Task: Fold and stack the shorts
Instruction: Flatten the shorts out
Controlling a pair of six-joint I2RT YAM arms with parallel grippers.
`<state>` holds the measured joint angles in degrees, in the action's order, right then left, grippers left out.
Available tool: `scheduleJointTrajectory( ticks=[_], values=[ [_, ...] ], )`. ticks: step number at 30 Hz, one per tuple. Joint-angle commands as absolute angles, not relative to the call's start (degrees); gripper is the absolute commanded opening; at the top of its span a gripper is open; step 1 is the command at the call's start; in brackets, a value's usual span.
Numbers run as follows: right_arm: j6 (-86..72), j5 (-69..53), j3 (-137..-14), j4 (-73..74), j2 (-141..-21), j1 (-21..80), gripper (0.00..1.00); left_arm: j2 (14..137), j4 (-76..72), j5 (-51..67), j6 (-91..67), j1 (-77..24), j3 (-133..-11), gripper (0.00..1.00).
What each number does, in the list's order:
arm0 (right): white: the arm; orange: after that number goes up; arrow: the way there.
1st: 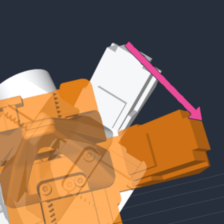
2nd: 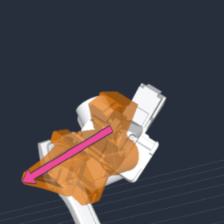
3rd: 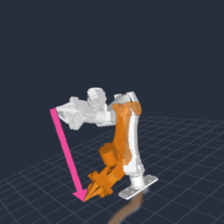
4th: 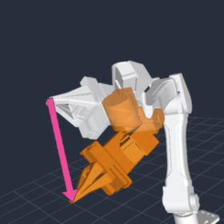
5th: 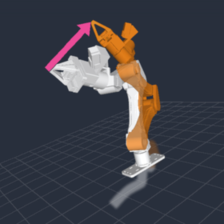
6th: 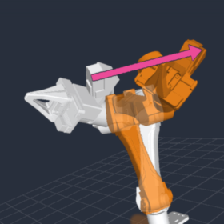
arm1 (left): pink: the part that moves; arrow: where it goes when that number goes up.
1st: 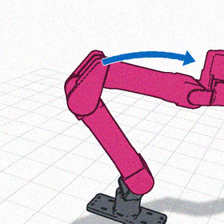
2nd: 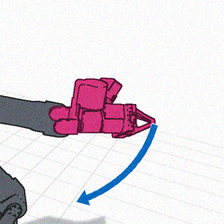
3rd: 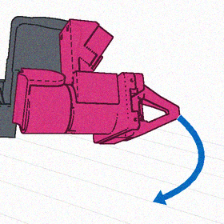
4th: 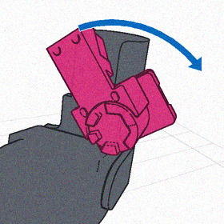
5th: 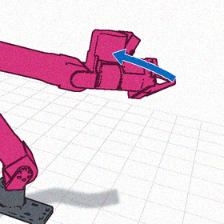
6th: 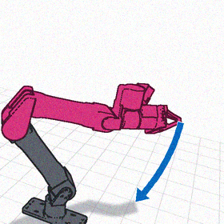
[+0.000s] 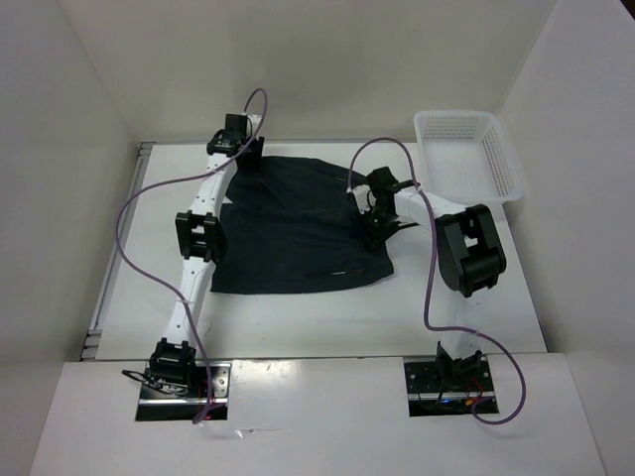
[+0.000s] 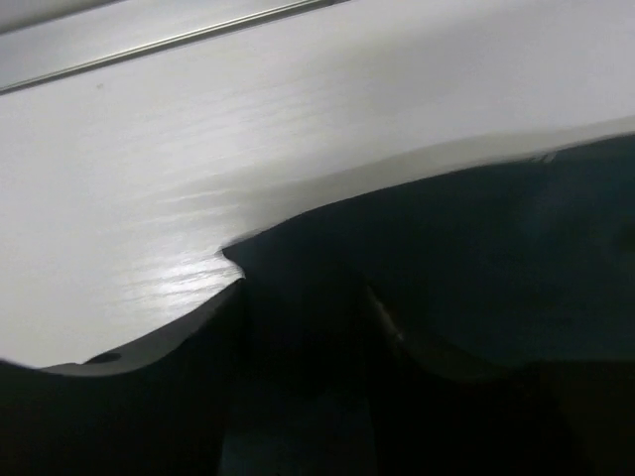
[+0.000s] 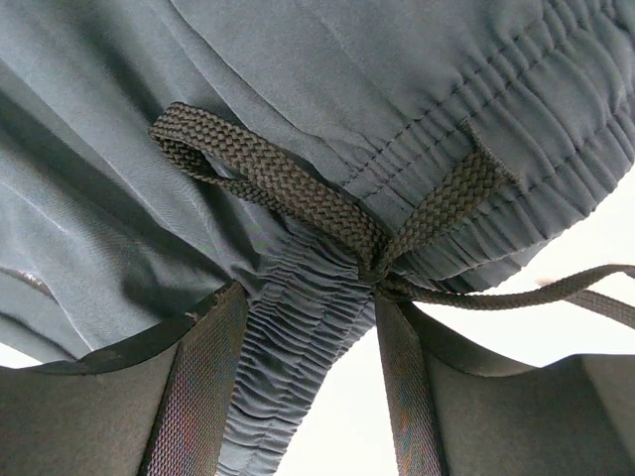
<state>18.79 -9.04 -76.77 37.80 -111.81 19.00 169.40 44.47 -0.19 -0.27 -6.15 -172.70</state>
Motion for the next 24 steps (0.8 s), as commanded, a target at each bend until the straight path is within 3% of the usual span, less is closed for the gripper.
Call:
scheduleJointTrajectory(
  ticks=[1, 4, 5, 6, 20, 23, 24],
  values=[
    [20.48, -5.11, -75.50, 39.11, -110.22, 19.51, 0.59, 171.65, 47.46, 1.93, 0.00, -6.94, -171.21, 0.52],
    [20.48, -3.79, -76.72, 38.58, -108.11, 19.51, 0.59, 172.18, 47.98, 1.93, 0.00, -8.17, -172.52, 0.23],
    [20.48, -3.78, -76.73, 38.58, -106.97, 19.51, 0.59, 172.70, 47.99, 1.93, 0.00, -8.17, -173.49, 0.07],
    [21.00, -3.78, -76.73, 38.06, -106.27, 19.51, 0.59, 173.23, 47.99, 1.93, 0.00, -8.17, -174.89, 0.00],
    [23.29, -4.04, -72.94, 36.12, -101.78, 20.57, 0.60, 167.25, 28.92, -14.41, 0.00, -9.84, -179.74, 0.00],
    [23.29, -4.04, -72.95, 34.72, -101.08, 20.57, 0.60, 170.50, 25.58, -17.83, 0.00, -9.84, -179.74, 0.23],
    [23.29, -4.04, -72.95, 34.72, -101.07, 20.57, 0.61, 171.12, 24.88, -18.54, 0.00, -9.84, -179.74, 0.53]
  ],
)
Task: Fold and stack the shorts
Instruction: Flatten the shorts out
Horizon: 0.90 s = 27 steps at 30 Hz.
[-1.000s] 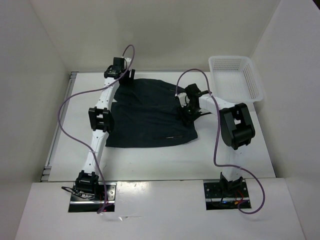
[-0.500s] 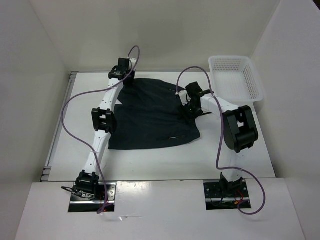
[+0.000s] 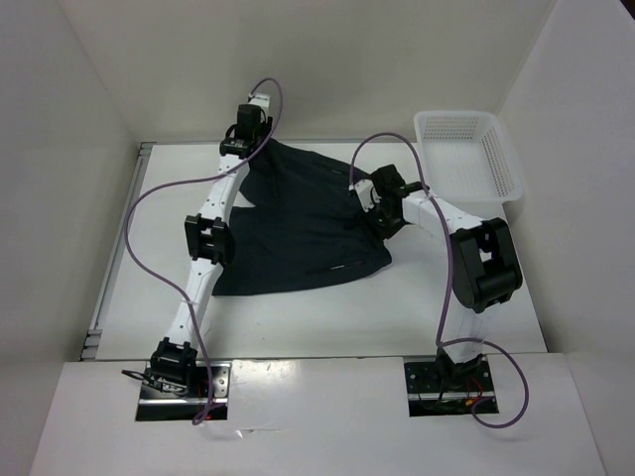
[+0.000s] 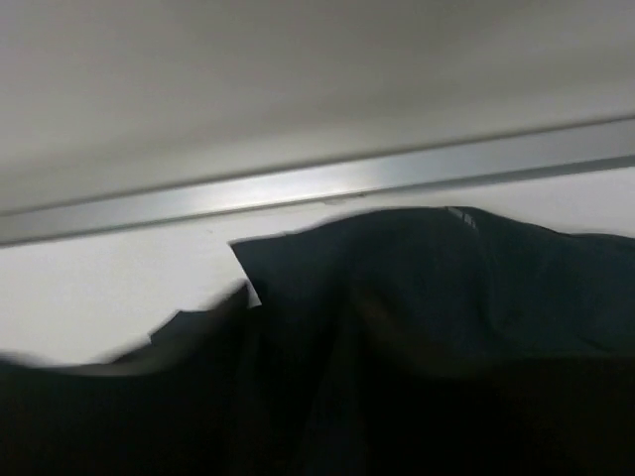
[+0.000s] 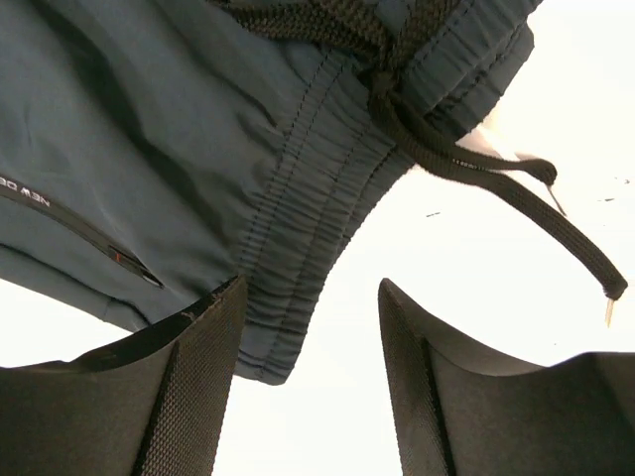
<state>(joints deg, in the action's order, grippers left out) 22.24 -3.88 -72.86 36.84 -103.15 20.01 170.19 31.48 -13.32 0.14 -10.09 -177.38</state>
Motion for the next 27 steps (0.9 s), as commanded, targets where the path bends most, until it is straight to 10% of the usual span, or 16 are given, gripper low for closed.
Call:
scheduleJointTrajectory(
  ticks=[1, 4, 17, 27],
  values=[
    [23.29, -4.04, -72.25, 34.72, -99.68, 20.57, 0.63, 171.65, 24.87, -18.54, 0.00, -9.84, -179.74, 0.70],
    [22.59, -3.52, -70.85, 34.72, -97.13, 20.57, 0.69, 169.55, 27.68, -19.15, 0.00, -10.37, -179.74, 1.00],
    [8.18, -9.12, -70.85, 34.37, -88.60, 18.63, 0.86, 146.54, 69.01, -11.01, 0.00, -7.91, -178.00, 1.00],
    [-2.63, -17.04, -61.01, 35.68, -90.43, 11.78, 0.79, 104.88, 58.27, -2.99, 0.00, -10.89, -90.89, 1.00]
  ],
)
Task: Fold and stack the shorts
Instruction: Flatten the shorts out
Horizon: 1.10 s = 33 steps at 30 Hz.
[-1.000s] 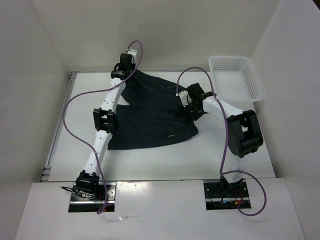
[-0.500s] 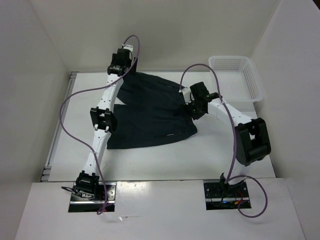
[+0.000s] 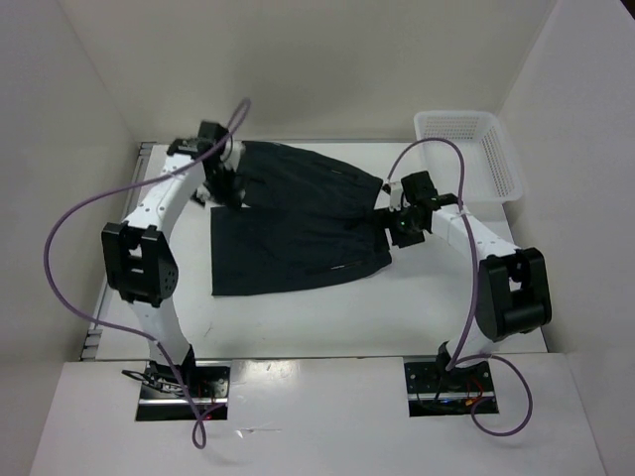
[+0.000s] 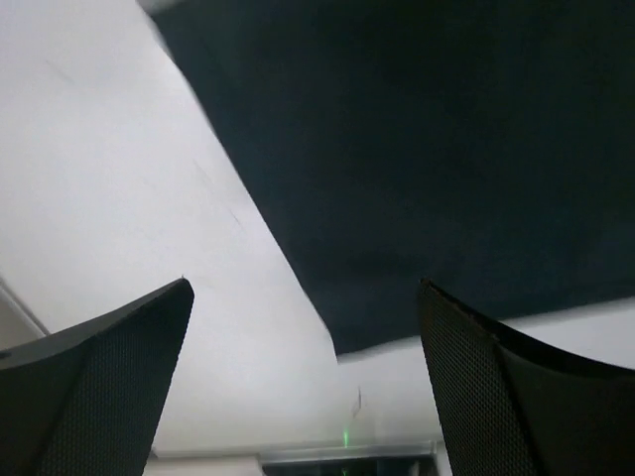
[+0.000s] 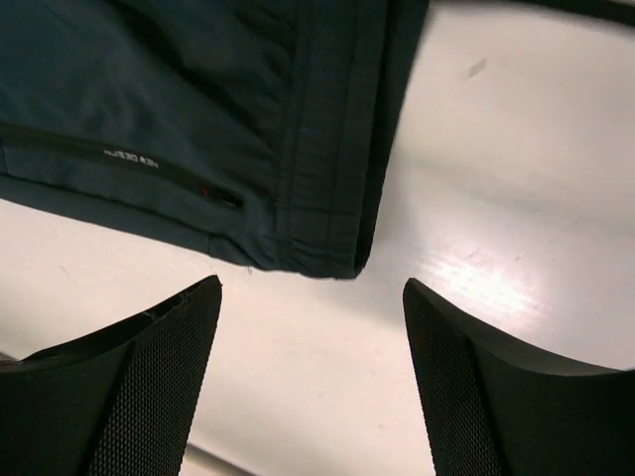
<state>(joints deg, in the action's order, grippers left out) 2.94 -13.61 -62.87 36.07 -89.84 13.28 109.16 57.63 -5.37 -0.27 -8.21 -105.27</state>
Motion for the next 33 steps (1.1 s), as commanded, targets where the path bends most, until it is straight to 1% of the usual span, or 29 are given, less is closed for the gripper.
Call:
scheduleJointTrajectory(
  ticks=[1, 4, 7, 8, 11, 14, 19, 20, 21, 22, 23, 24, 26, 27, 28, 29, 30, 31, 33],
  values=[
    [-3.77, -17.83, -60.47, 35.68, -90.44, 11.17, 0.79, 101.63, 58.27, -1.60, 0.00, -11.68, -87.05, 1.00],
    [-5.36, -21.26, -58.72, 33.50, -91.49, 10.46, 0.77, 99.24, 58.89, 1.40, 0.00, -11.69, -77.21, 1.00],
    [-6.50, -20.75, -58.71, 32.26, -93.86, 10.46, 0.77, 98.70, 59.50, 2.90, 0.00, -11.69, -72.61, 1.00],
    [-6.50, -20.22, -58.71, 31.56, -94.39, 10.46, 0.76, 98.70, 60.20, 4.29, 0.00, -11.69, -70.86, 1.00],
    [-7.21, -20.30, -58.71, 31.55, -96.15, 10.46, 0.76, 100.27, 60.21, 5.80, 0.00, -11.16, -68.56, 1.00],
    [-7.82, -20.30, -58.71, 31.55, -96.77, 10.46, 0.75, 100.99, 58.01, 2.56, 0.00, -8.44, -67.50, 1.00],
    [-8.88, -21.09, -58.18, 30.33, -100.71, 10.46, 0.73, 102.92, 57.30, 2.02, 0.00, -7.21, -66.62, 1.00],
    [-8.88, -21.62, -58.18, 30.32, -100.72, 10.46, 0.72, 103.62, 56.78, 2.54, 0.00, -7.21, -66.62, 0.98],
    [-8.88, -21.62, -58.18, 29.71, -101.42, 10.46, 0.70, 104.23, 56.78, 2.55, 0.00, -6.68, -66.62, 0.95],
    [-8.88, -21.62, -58.71, 29.71, -101.43, 10.46, 0.67, 104.24, 56.26, 3.16, 0.00, -6.68, -67.23, 0.89],
    [-8.88, -22.23, -59.41, 29.71, -102.12, 10.46, 0.59, 105.02, 56.25, 3.16, 0.00, -6.68, -67.24, 0.82],
    [-8.88, -22.24, -59.41, 29.71, -102.13, 10.46, 0.54, 106.07, 56.25, 4.64, 0.00, -6.68, -67.24, 0.67],
    [-8.26, -22.76, -59.94, 29.71, -102.13, 10.46, 0.42, 107.92, 56.25, 5.19, 0.00, -6.68, -67.24, 0.57],
    [-7.57, -22.76, -59.94, 30.32, -102.13, 10.46, 0.32, 108.63, 56.77, 5.97, 0.00, -6.68, -67.76, 0.52],
    [-7.04, -22.76, -59.42, 31.02, -102.13, 10.46, 0.29, 109.33, 56.78, 6.67, 0.00, -6.68, -67.76, 0.42],
    [-6.25, -24.07, -59.41, 31.03, -101.35, 10.46, 0.24, 110.73, 56.78, 6.68, 0.00, -6.68, -67.76, 0.36],
    [-5.11, -25.74, -59.41, 32.50, -100.47, 10.46, 0.23, 111.26, 56.78, 7.55, 0.00, -6.68, -67.76, 0.31],
    [-2.92, -27.14, -59.41, 33.22, -100.46, 10.46, 0.21, 111.79, 56.78, 8.86, 0.00, -6.68, -68.37, 0.18],
    [-0.19, -27.86, -60.89, 34.97, -98.62, 10.46, 0.16, 111.80, 56.78, 9.49, 0.00, -6.68, -68.38, 0.06]
  ],
)
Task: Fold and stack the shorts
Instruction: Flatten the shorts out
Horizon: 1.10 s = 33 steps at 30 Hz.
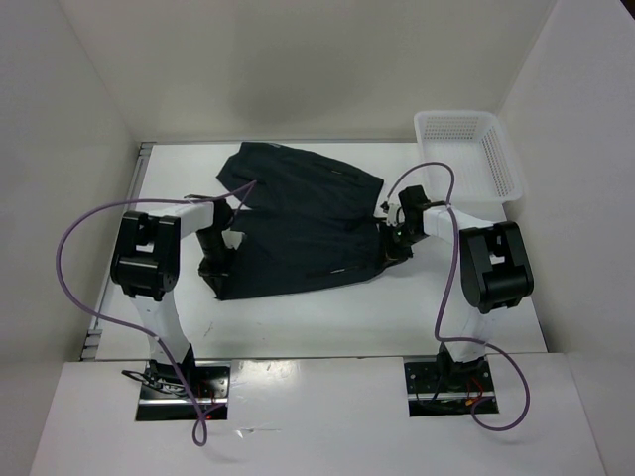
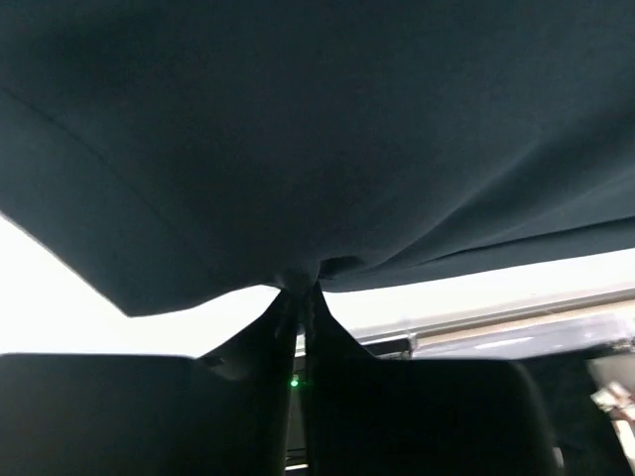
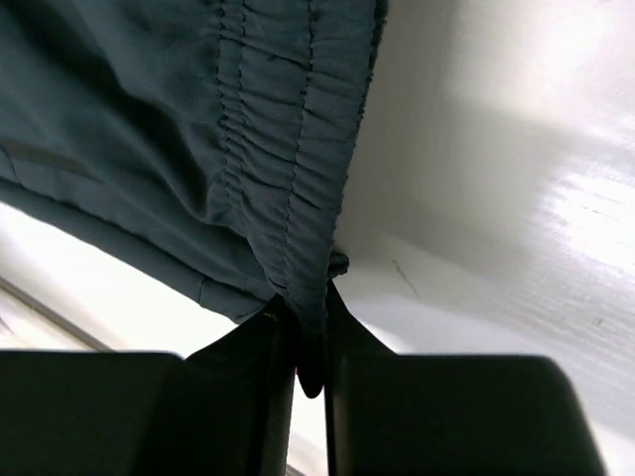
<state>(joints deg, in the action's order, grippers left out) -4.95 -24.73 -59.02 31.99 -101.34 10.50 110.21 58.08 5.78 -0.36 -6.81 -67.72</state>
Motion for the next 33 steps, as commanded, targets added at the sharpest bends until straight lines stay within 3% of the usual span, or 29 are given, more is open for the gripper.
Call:
scheduleJointTrajectory(
  ticks=[1, 7, 14, 16, 18, 19, 22, 23, 26, 27, 33],
  values=[
    [0.96, -27.25, -61.69, 37.16, -98.09, 10.46, 0.15, 111.80, 56.78, 9.49, 0.00, -6.68, -68.38, 0.02],
    [15.54, -25.84, -69.34, 52.86, -99.31, 13.45, 0.11, 102.42, 64.92, 4.57, 0.00, -6.68, -66.10, 0.00],
    [25.12, -22.95, -69.36, 62.11, -99.49, 18.79, 0.10, 97.56, 71.89, -1.13, 0.00, -8.43, -63.98, 0.00],
    [27.50, -22.67, -69.35, 65.11, -99.49, 22.58, 0.13, 97.56, 73.64, -1.67, 0.00, -9.31, -63.98, 0.00],
    [26.90, -22.68, -67.42, 66.01, -98.71, 23.12, 0.38, 97.56, 74.26, -3.07, 0.00, -10.20, -62.42, 0.03],
    [26.89, -20.50, -66.89, 65.05, -97.92, 23.12, 0.68, 97.56, 74.27, -3.08, 0.00, -11.07, -61.53, 0.13],
    [25.15, -17.15, -66.27, 63.63, -97.12, 23.12, 0.86, 96.78, 74.27, -3.87, 0.00, -11.60, -60.64, 0.33],
    [25.14, -15.14, -66.97, 62.76, -95.38, 23.12, 0.91, 96.77, 74.27, -5.00, 0.00, -11.60, -60.64, 0.47],
    [22.59, -11.62, -71.35, 59.51, -92.39, 22.51, 0.91, 93.70, 71.91, -8.87, 0.00, -9.94, -69.11, 0.70],
    [21.63, -11.60, -73.19, 58.11, -91.76, 21.98, 0.91, 93.69, 67.63, -8.88, 0.00, -7.50, -73.26, 0.82],
    [14.51, -7.84, -88.40, 36.18, -95.52, 20.83, 0.86, 109.22, 46.96, -7.11, 0.00, -5.79, -103.73, 0.85]
  ],
)
